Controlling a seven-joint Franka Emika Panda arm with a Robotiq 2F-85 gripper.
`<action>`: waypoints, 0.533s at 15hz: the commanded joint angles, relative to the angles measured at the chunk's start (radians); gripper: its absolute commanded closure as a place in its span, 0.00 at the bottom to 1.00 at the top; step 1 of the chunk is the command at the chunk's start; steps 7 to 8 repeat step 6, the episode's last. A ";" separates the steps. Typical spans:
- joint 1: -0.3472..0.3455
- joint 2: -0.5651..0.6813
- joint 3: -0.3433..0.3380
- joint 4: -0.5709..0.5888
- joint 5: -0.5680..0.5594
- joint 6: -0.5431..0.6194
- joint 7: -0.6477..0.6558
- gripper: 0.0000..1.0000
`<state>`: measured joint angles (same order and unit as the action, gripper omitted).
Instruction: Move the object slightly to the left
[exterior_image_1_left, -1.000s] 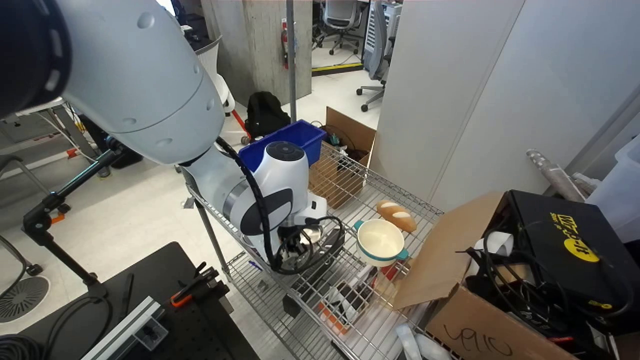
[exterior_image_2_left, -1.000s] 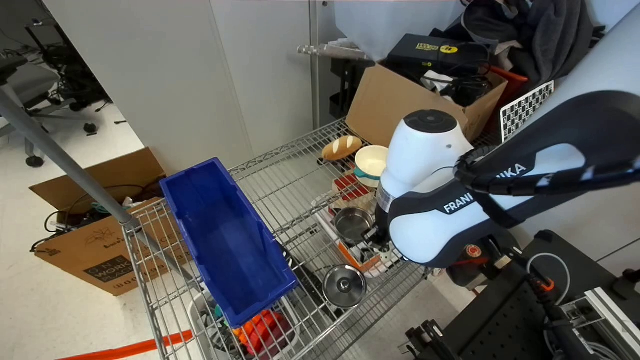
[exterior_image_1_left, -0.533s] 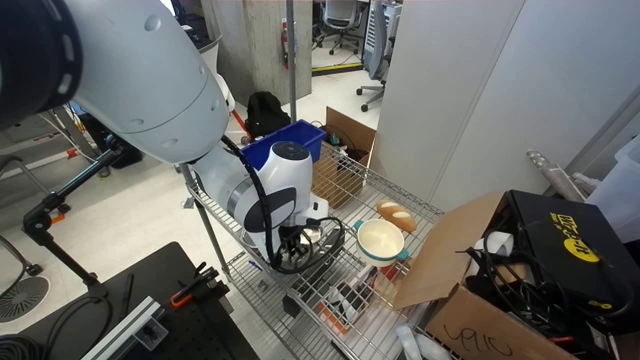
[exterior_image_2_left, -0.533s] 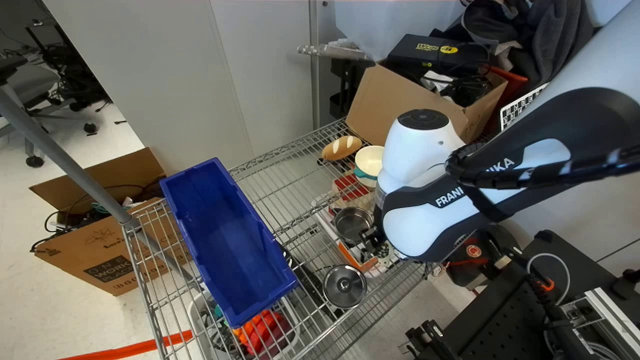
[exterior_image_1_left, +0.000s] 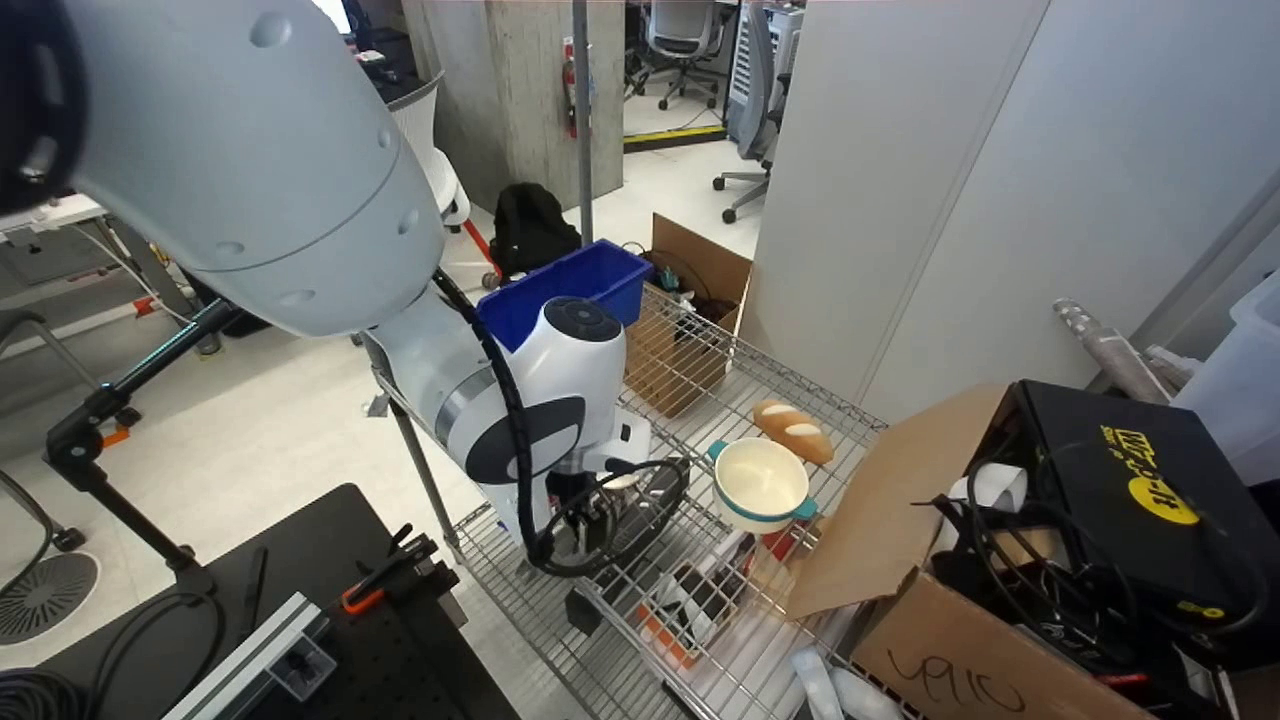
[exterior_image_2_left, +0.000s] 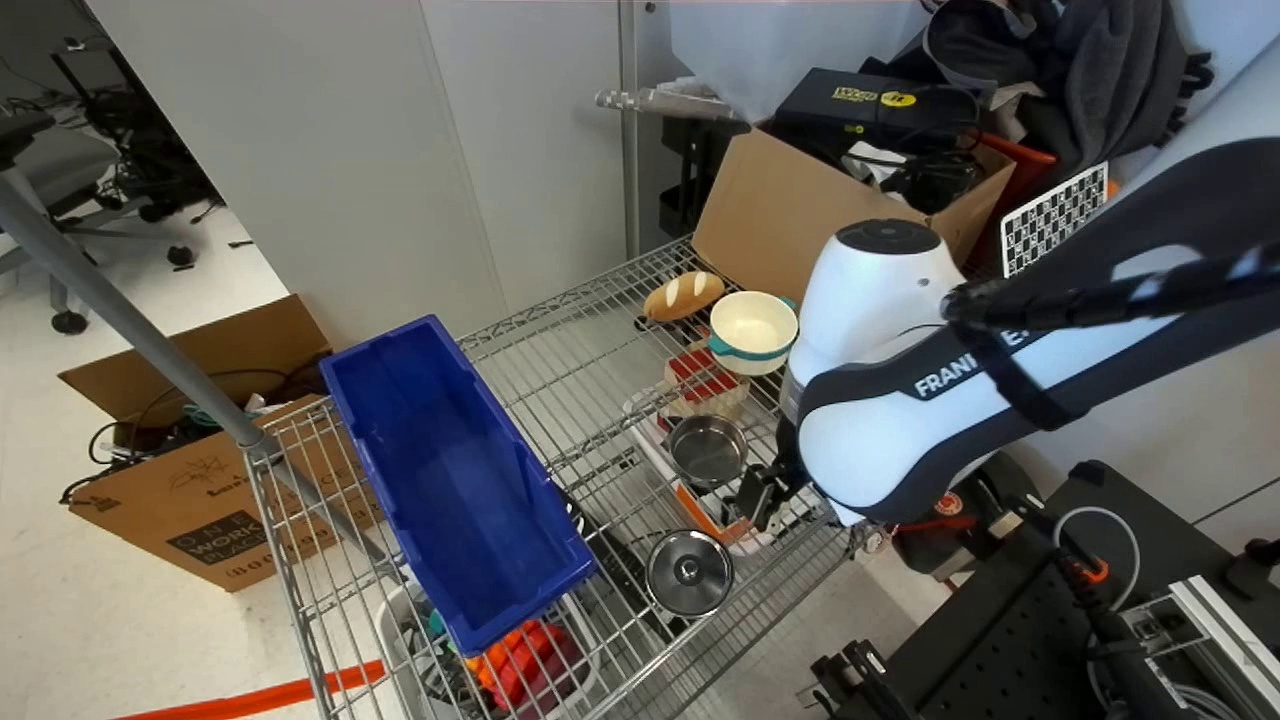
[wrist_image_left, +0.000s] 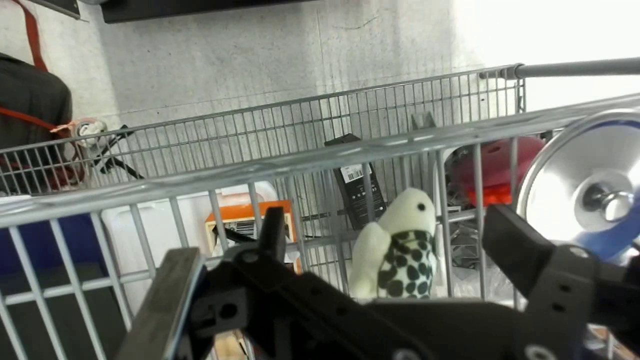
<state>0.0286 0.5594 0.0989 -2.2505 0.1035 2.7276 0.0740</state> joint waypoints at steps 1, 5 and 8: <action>-0.149 -0.216 0.129 -0.185 0.123 0.016 -0.187 0.00; -0.147 -0.233 0.122 -0.171 0.186 -0.009 -0.243 0.00; -0.155 -0.268 0.126 -0.192 0.200 -0.014 -0.260 0.00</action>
